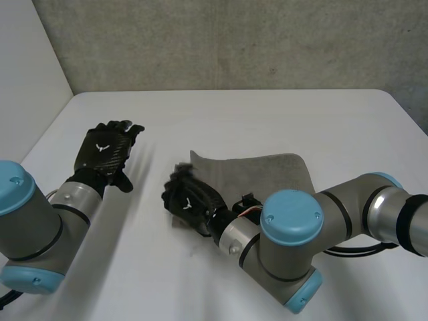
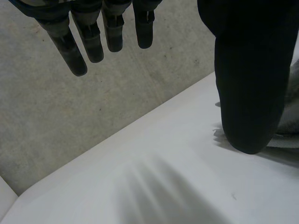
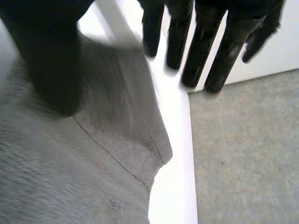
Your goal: Fold the towel.
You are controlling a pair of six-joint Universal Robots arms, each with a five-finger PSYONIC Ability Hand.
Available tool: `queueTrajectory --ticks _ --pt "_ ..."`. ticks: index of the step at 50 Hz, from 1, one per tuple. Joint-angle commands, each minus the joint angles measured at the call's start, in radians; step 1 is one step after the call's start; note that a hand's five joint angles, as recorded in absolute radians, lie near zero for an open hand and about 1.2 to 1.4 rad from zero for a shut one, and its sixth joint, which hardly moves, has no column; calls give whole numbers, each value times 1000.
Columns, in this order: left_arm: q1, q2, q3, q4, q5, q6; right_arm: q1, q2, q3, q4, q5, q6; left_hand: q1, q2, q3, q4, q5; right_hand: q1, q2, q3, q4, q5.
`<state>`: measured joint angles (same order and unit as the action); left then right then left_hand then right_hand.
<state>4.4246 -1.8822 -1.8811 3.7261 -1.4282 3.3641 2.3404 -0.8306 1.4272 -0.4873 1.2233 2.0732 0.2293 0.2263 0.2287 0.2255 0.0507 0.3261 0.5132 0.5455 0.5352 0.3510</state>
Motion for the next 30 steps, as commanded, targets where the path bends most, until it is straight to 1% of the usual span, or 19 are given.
queueTrajectory --ticks 1,3,4,6,7,9,10,11,12,15,17,22,23,24,25,26,28,29,30 --pt "-11 0 -6 1 2 0 -26 -105 7 4 120 117 14 17 14 17 18 -152 -339 -371 -361 -351" --pt "-27 0 -6 3 2 0 -77 -169 47 7 162 284 11 14 11 14 15 -152 -339 -371 -361 -351" --pt "-27 0 -6 3 2 0 -78 -170 47 7 162 285 11 14 11 14 15 -152 -339 -371 -361 -351" --pt "-48 3 -3 5 2 1 -151 -249 113 15 173 477 11 14 11 14 15 -152 -339 -371 -361 -351" --pt "-48 3 -3 5 2 2 -151 -249 113 15 173 478 11 14 11 14 15 -152 -339 -371 -361 -351" --pt "-80 11 7 6 2 0 -231 -329 182 56 168 638 11 14 11 14 15 -152 -339 -371 -361 -351" --pt "-80 11 7 6 2 0 -231 -329 182 56 168 639 11 14 11 14 15 -152 -339 -371 -361 -351" --pt "-100 15 14 8 3 0 -274 -350 209 90 165 697 11 14 11 14 15 -152 -339 -371 -361 -351" --pt "-100 15 14 8 3 0 -274 -351 210 90 165 697 11 14 11 14 15 -152 -339 -371 -361 -351" --pt "-174 15 60 8 2 -2 -400 -361 265 206 159 780 11 14 11 14 15 -152 -339 -371 -361 -351" --pt "-192 6 75 5 0 0 -429 -357 280 235 153 785 14 17 14 17 18 -152 -339 -371 -361 -351" --pt "-232 -21 109 6 -2 2 -501 -316 317 254 150 772 19 22 20 23 24 -152 -339 -371 -361 -351" --pt "-241 -31 115 6 -2 3 -527 -294 318 254 147 772 19 22 20 23 24 -95 -282 -315 -305 -295" --pt "-241 -31 116 6 -2 3 -527 -294 318 254 147 772 19 22 20 23 24 -94 -281 -314 -303 -294" --pt "-244 -34 116 6 -2 3 -550 -276 318 253 137 772 19 22 20 23 24 51 -136 -168 -158 -148" --pt "-244 -34 116 6 -2 3 -550 -275 318 253 137 772 19 22 20 23 24 52 -135 -167 -157 -147" --pt "-244 -35 106 6 -2 3 -575 -251 314 253 102 775 19 22 20 23 24 622 435 403 413 423" --pt "-244 -35 106 6 -2 3 -575 -251 314 253 102 775 19 22 20 23 24 625 438 406 416 426" --pt "-243 -35 102 3 -2 3 -578 -242 309 253 76 772 19 22 20 23 24 770 583 551 561 571"
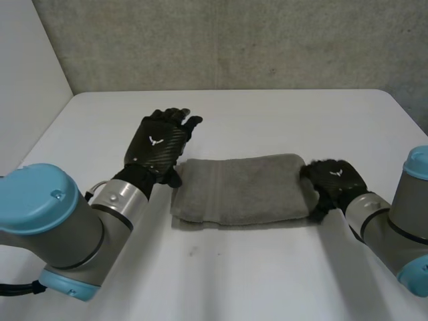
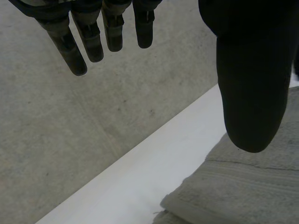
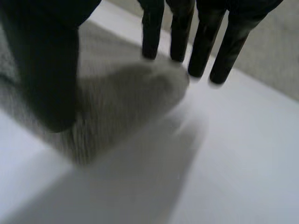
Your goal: Fold the towel.
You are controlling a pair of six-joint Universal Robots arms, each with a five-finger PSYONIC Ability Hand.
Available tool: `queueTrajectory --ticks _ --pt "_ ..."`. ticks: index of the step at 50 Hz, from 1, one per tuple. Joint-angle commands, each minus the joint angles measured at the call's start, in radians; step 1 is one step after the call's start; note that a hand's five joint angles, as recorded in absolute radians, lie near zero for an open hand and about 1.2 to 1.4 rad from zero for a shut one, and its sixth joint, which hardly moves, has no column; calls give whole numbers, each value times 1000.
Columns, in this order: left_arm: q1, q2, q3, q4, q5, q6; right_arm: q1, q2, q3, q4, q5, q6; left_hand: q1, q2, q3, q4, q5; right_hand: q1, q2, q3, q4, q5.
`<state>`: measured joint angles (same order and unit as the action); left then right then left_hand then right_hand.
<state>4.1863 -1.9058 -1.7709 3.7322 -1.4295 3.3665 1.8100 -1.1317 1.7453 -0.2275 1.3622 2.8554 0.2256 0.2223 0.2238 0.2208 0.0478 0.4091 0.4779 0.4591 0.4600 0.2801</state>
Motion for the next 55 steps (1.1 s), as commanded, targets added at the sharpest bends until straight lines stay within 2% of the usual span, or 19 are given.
queueTrajectory --ticks 1,2,3,15,18,20,23,25,26,31,37,40,41,42,43,44,49,50,55 --pt "0 -10 -12 -5 -2 1 -49 64 -13 -7 -86 -10 23 26 25 28 26 805 736 755 754 759" --pt "0 -10 -12 -5 -2 1 -49 64 -13 -7 -86 -10 23 26 25 28 26 806 737 756 755 761" --pt "6 -7 -22 -5 -2 1 -47 64 -18 -7 -95 -10 23 26 25 28 26 985 917 935 934 940" --pt "46 7 -61 -5 -2 -1 -31 12 -92 -7 -89 -11 20 24 22 25 23 987 918 937 936 942" --pt "52 11 -58 -5 -6 -1 20 -7 -148 -7 -87 -22 20 24 22 25 23 987 918 937 936 942" --pt "58 17 -56 -5 -31 -2 128 1 -222 -3 -87 -50 20 24 22 25 23 987 918 937 936 942" --pt "63 28 -58 -6 -48 -2 199 10 -259 0 -91 -65 17 21 19 22 21 987 918 937 936 942" --pt "71 53 -64 -6 -72 -4 323 53 -317 4 -94 -106 17 21 19 22 21 987 918 937 936 942" --pt "71 53 -64 -6 -72 -4 324 53 -317 4 -94 -107 17 21 19 22 21 987 918 937 936 942" --pt "74 60 -65 -8 -89 -16 503 202 -400 7 -112 -174 17 21 19 22 21 987 918 937 936 942" --pt "81 60 -67 -8 -91 -70 555 279 -432 0 -118 -188 17 21 19 22 21 987 918 937 936 942" --pt "86 60 -59 -11 -89 -93 555 277 -449 -7 -89 -177 29 32 31 34 32 971 902 921 920 925" --pt "89 60 -52 -18 -89 -104 554 267 -455 -7 -72 -165 29 32 31 34 32 488 419 438 437 443" --pt "89 60 -51 -18 -89 -104 554 266 -455 -7 -72 -165 29 32 31 34 32 483 415 433 432 438" --pt "90 60 -47 -34 -88 -113 554 247 -460 -7 -42 -136 32 35 34 37 35 88 19 38 37 42" --pt "94 60 -33 -53 -88 -120 554 218 -460 -6 1 -90 35 38 37 40 38 -166 -235 -216 -217 -212" --pt "89 51 33 -124 -88 -160 502 142 -446 5 86 86 35 38 37 40 38 -235 -303 -285 -286 -280" --pt "89 51 33 -124 -88 -160 502 142 -446 5 86 87 35 38 37 40 38 -235 -303 -285 -286 -280" --pt "63 21 128 -199 -86 -280 402 53 -414 33 52 319 41 44 43 45 44 -235 -303 -285 -286 -280"
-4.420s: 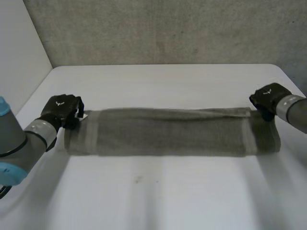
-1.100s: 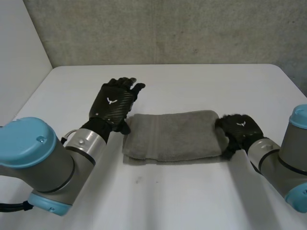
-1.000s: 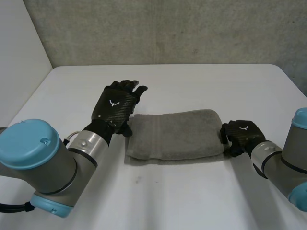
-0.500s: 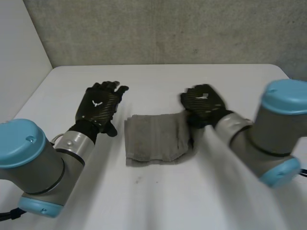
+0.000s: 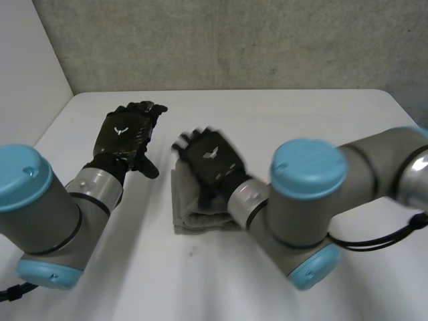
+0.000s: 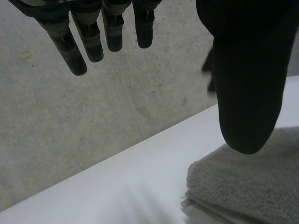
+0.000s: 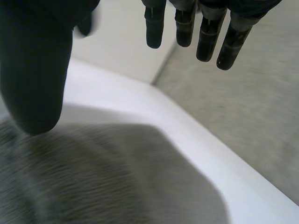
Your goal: Fold the towel.
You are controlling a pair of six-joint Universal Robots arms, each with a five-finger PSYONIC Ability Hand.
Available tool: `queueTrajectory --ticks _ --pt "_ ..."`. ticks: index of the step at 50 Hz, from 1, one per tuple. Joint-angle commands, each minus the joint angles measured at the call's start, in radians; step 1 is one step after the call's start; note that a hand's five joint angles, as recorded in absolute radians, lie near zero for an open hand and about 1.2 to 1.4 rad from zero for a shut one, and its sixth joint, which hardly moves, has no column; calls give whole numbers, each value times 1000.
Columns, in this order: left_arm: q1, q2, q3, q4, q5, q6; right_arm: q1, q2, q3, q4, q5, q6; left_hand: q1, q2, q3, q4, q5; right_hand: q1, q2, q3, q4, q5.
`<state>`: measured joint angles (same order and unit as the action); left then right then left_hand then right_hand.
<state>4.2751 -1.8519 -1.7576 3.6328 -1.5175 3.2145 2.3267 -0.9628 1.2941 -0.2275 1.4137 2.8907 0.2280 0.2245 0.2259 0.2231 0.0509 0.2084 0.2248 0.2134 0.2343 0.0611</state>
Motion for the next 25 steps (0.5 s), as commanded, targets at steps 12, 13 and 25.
queueTrajectory --ticks 12,13,25 --pt "-126 -225 268 -238 -3 -240 -233 -19 5 122 -55 351 44 48 46 49 47 -34 -50 -39 -60 -61" --pt "-126 -251 271 -256 -3 -240 -236 2 -4 126 -56 352 44 48 46 49 47 -34 -50 -39 -60 -61" --pt "-104 -362 253 -276 -78 -225 -236 183 -131 227 -85 334 24 27 26 29 26 -34 -50 -39 -60 -61"
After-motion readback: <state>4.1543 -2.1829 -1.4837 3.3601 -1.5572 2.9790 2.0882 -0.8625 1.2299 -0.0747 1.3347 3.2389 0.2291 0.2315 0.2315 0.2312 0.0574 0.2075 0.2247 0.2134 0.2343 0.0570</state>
